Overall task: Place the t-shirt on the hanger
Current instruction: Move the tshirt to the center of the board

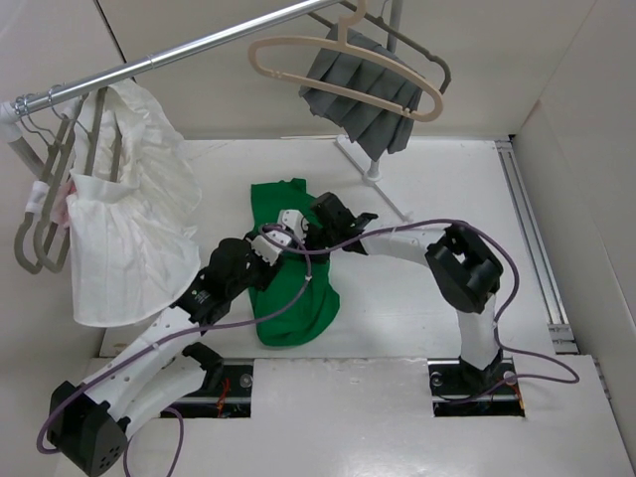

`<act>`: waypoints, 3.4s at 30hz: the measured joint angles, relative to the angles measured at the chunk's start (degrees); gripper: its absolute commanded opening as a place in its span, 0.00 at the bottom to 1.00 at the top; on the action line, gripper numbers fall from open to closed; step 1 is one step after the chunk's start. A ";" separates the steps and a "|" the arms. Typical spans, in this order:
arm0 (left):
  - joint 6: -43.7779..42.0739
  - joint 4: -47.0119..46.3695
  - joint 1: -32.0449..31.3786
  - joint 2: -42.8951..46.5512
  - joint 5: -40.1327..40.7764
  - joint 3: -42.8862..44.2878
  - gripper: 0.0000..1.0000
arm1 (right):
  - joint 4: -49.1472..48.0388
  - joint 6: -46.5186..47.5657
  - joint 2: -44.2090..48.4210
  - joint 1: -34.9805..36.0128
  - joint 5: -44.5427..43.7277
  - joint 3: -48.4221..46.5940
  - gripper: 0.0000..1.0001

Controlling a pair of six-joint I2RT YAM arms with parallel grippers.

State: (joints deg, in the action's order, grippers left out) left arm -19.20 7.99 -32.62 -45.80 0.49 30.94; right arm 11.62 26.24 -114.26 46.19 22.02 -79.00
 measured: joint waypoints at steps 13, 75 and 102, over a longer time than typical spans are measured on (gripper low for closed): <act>-9.88 1.11 -0.42 -7.48 -11.17 -0.35 0.78 | 0.79 -2.47 27.78 -3.76 -2.03 19.52 0.00; -13.75 3.02 9.49 -4.39 -27.26 17.59 0.56 | 14.45 -1.97 55.65 -8.22 10.86 -5.64 0.00; -11.10 0.37 9.49 -0.55 -23.50 17.29 0.56 | 28.24 -2.73 -1.20 -1.16 0.90 -60.67 0.00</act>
State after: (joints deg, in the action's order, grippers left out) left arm -30.30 8.36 -23.14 -46.35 -23.00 48.23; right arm 39.86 23.51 -115.46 45.04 22.92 -139.68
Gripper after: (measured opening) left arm 0.553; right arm 0.017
